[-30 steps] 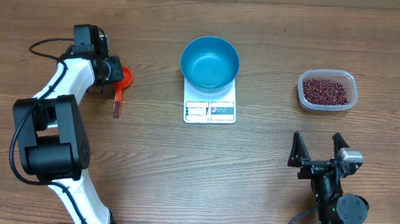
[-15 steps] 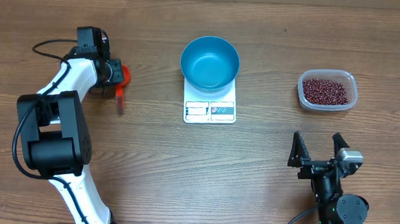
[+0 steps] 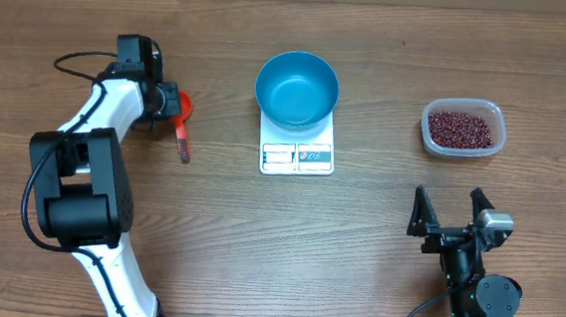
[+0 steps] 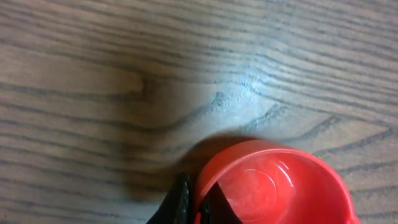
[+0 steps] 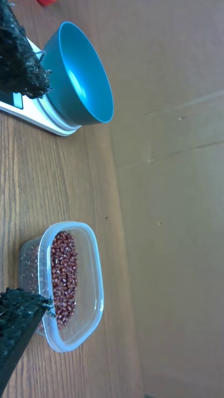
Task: Scoop item into bowl and weigh 150g on scale
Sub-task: 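Close the left gripper on the red scoop and lift it, then move the right gripper toward the scoop held above the scale, then grasp the red scoop handle with the right gripper, release left gripper, then carry the scoop with the right gripper to the bean tub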
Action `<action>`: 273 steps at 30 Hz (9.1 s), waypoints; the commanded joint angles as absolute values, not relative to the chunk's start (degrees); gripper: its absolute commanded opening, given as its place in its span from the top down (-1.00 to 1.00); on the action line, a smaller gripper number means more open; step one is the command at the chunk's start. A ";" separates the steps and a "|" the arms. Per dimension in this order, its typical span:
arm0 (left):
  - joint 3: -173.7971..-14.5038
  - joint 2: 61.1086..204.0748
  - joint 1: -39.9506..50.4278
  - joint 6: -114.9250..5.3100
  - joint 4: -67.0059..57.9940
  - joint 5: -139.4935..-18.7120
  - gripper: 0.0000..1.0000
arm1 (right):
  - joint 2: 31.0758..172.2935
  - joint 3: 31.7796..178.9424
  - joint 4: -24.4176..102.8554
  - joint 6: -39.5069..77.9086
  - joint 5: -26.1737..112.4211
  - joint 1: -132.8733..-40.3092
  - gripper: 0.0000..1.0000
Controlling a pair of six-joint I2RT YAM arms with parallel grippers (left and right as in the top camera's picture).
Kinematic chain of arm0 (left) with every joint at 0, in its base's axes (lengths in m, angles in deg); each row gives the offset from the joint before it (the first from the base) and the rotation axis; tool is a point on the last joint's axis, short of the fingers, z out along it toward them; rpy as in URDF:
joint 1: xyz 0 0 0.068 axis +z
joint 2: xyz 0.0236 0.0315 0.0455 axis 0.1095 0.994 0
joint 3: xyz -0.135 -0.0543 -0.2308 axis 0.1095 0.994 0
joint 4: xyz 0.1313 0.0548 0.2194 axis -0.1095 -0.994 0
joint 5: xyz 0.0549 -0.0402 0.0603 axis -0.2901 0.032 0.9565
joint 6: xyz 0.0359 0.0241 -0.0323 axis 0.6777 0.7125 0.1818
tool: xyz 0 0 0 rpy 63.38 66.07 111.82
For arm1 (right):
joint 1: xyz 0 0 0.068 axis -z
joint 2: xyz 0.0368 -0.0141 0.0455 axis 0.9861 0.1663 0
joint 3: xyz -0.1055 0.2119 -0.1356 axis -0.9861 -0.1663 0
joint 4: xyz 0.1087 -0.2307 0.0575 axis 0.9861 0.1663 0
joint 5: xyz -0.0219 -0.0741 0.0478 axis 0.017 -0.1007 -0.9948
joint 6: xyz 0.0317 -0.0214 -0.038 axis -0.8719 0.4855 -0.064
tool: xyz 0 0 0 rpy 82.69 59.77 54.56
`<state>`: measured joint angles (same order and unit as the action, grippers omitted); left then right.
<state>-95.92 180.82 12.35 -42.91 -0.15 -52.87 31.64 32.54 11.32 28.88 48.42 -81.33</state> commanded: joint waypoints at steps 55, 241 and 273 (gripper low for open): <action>-103.57 144.10 5.21 -96.85 -39.62 -61.60 0.92 | 31.08 31.93 11.01 29.06 48.71 -81.86 -1.00; -103.75 154.02 -7.51 -85.64 -24.10 -64.98 -0.19 | 109.15 89.57 18.60 -14.37 25.69 -108.42 0.93; -112.69 153.28 -6.44 -52.13 -23.25 -66.16 -0.62 | 97.61 89.74 35.60 2.74 25.67 -90.60 0.93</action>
